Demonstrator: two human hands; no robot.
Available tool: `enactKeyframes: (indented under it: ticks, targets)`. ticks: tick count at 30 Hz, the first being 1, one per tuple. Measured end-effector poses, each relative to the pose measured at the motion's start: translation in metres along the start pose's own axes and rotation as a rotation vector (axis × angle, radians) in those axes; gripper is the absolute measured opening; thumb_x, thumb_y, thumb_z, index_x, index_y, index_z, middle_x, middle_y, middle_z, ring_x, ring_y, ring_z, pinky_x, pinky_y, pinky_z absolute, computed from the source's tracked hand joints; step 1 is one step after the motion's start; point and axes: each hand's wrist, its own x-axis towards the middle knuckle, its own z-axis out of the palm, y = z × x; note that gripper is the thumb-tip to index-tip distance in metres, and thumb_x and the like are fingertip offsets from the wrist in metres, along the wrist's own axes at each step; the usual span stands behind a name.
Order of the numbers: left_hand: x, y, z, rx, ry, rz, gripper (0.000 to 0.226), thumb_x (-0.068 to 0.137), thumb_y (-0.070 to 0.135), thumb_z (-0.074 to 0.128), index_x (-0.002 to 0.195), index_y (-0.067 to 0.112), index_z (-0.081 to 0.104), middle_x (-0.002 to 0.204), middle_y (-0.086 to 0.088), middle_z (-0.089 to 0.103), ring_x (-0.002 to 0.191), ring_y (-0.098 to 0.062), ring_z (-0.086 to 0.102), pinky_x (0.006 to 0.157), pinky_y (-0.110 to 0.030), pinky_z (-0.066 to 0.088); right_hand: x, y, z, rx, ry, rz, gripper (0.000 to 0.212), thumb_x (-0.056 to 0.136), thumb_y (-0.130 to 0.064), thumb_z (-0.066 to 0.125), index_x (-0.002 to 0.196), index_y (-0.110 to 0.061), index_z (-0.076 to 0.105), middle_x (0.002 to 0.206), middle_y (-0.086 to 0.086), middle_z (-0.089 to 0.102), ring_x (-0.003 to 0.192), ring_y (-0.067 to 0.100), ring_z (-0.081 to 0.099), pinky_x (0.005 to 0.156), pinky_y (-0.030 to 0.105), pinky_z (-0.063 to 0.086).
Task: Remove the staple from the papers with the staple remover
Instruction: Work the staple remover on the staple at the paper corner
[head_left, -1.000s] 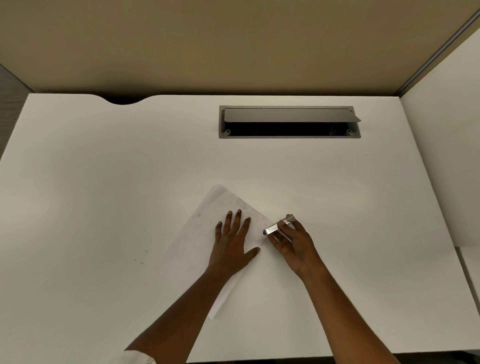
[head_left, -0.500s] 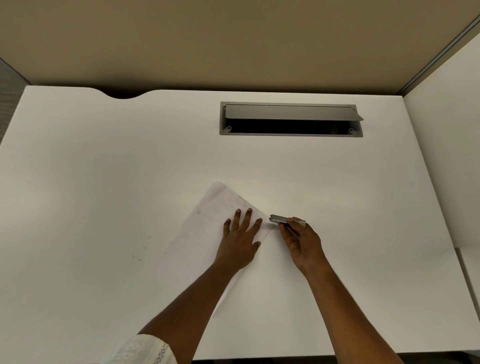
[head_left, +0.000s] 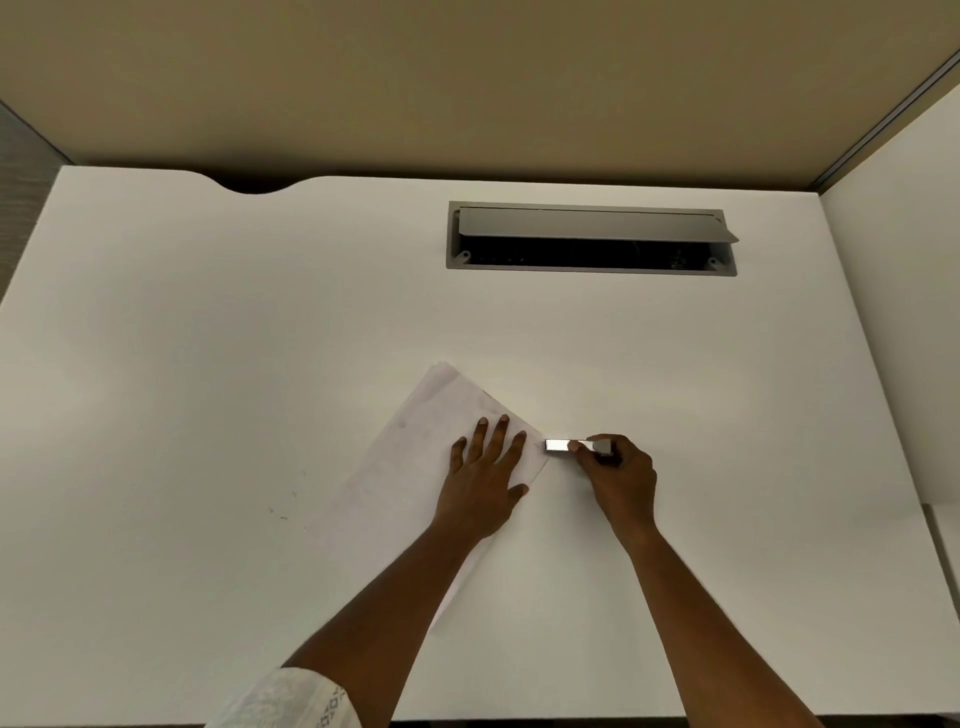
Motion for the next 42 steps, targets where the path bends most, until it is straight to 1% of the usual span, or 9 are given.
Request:
enactKeyframes:
  ticks: [6, 10, 16, 24, 29, 34, 37, 39, 42]
  targets:
    - [0.002, 0.002, -0.003, -0.045, -0.012, -0.015, 0.096, 0.093, 0.068, 0.05, 0.163, 0.029, -0.003, 0.168, -0.007, -0.022, 0.156, -0.027, -0.019, 0.127, -0.051, -0.003, 0.001, 0.007, -0.003, -0.098, -0.012, -0.097, 0.032, 0.07, -0.032, 0.089, 0.088, -0.017, 0.067, 0.089, -0.001, 0.067, 0.081, 0.017, 0.065, 0.072, 0.03, 0.055]
    - [0.003, 0.004, -0.005, -0.036, -0.012, -0.006, 0.094, 0.095, 0.06, 0.054, 0.162, 0.028, -0.002, 0.169, -0.006, -0.019, 0.156, -0.027, -0.018, 0.126, -0.049, -0.003, 0.002, 0.012, -0.006, -0.245, -0.071, -0.281, 0.036, 0.073, -0.029, 0.087, 0.103, -0.017, 0.07, 0.093, -0.002, 0.068, 0.082, 0.014, 0.063, 0.075, 0.025, 0.051]
    - [0.008, 0.004, -0.013, -0.005, -0.071, 0.07, 0.089, 0.098, 0.046, 0.058, 0.163, 0.021, 0.002, 0.171, -0.005, -0.012, 0.157, -0.026, -0.013, 0.128, -0.048, 0.002, -0.001, 0.019, -0.007, -0.481, -0.034, -0.423, 0.016, 0.083, -0.026, 0.078, 0.094, -0.014, 0.075, 0.088, 0.0, 0.068, 0.081, 0.023, 0.062, 0.066, 0.026, 0.044]
    - [0.013, -0.006, -0.026, 0.131, -0.101, 0.227, 0.093, 0.093, 0.04, 0.063, 0.163, 0.014, 0.008, 0.172, -0.005, -0.001, 0.158, -0.021, -0.006, 0.125, -0.046, -0.01, -0.019, 0.026, -0.014, -0.303, 0.036, -0.4, 0.018, 0.08, -0.019, 0.083, 0.094, -0.01, 0.077, 0.082, 0.002, 0.071, 0.072, 0.018, 0.066, 0.063, 0.028, 0.053]
    - [0.013, -0.016, -0.032, 0.155, -0.142, 0.315, 0.092, 0.088, 0.031, 0.069, 0.161, 0.016, 0.016, 0.172, -0.003, 0.002, 0.158, -0.02, -0.002, 0.127, -0.041, -0.003, -0.033, 0.035, -0.013, -0.292, 0.019, -0.378, 0.018, 0.079, -0.018, 0.083, 0.093, -0.01, 0.077, 0.083, -0.001, 0.07, 0.072, 0.016, 0.065, 0.065, 0.007, 0.043]
    - [0.007, -0.025, -0.032, 0.025, -0.109, 0.314, 0.09, 0.088, 0.03, 0.07, 0.161, 0.019, 0.018, 0.171, 0.001, 0.005, 0.158, -0.016, -0.003, 0.124, -0.031, -0.005, -0.044, 0.041, -0.005, -0.315, -0.023, -0.406, 0.019, 0.08, -0.021, 0.082, 0.096, -0.012, 0.077, 0.087, -0.004, 0.067, 0.074, 0.014, 0.064, 0.066, 0.02, 0.048]
    - [0.001, -0.026, -0.019, 0.038, 0.002, 0.225, 0.09, 0.09, 0.048, 0.065, 0.162, 0.022, 0.017, 0.172, -0.002, -0.002, 0.158, -0.022, -0.01, 0.128, -0.048, 0.0, -0.049, 0.044, -0.001, -0.354, -0.017, -0.41, 0.019, 0.081, -0.021, 0.082, 0.097, -0.012, 0.077, 0.087, -0.004, 0.066, 0.078, 0.017, 0.063, 0.066, 0.029, 0.052]
    - [-0.004, -0.026, -0.009, 0.096, 0.035, 0.136, 0.091, 0.092, 0.057, 0.058, 0.163, 0.027, 0.011, 0.171, -0.004, -0.012, 0.156, -0.028, -0.018, 0.124, -0.059, 0.003, -0.052, 0.045, 0.001, -0.398, -0.005, -0.409, 0.019, 0.081, -0.021, 0.081, 0.097, -0.012, 0.076, 0.086, -0.004, 0.065, 0.08, 0.018, 0.061, 0.066, 0.027, 0.05]
    - [-0.009, -0.024, -0.001, 0.074, 0.006, 0.026, 0.089, 0.094, 0.064, 0.049, 0.162, 0.034, 0.001, 0.169, -0.002, -0.021, 0.155, -0.031, -0.023, 0.121, -0.067, -0.002, -0.053, 0.044, 0.003, -0.471, 0.003, -0.407, 0.015, 0.082, -0.02, 0.08, 0.093, -0.013, 0.075, 0.086, -0.006, 0.063, 0.081, 0.019, 0.057, 0.066, 0.025, 0.044]
